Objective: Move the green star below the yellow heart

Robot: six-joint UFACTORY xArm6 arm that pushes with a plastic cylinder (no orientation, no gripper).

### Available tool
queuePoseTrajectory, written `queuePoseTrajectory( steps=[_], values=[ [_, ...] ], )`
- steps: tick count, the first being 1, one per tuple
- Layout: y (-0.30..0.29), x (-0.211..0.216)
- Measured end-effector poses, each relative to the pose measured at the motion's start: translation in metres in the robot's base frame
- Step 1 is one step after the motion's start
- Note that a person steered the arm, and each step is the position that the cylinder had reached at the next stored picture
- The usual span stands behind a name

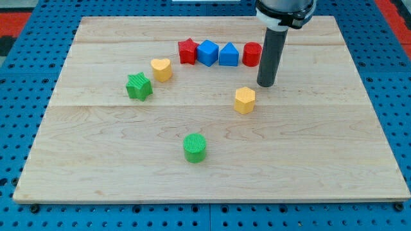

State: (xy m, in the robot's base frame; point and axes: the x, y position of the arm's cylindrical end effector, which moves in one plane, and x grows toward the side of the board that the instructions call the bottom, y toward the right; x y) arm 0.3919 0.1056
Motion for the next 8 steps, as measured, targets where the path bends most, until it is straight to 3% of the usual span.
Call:
queuePoseTrajectory(
  steps=[3,5,8],
  values=[
    [-0.046,0.018],
    [-0.021,0.015],
    [-0.018,0.047]
  ],
)
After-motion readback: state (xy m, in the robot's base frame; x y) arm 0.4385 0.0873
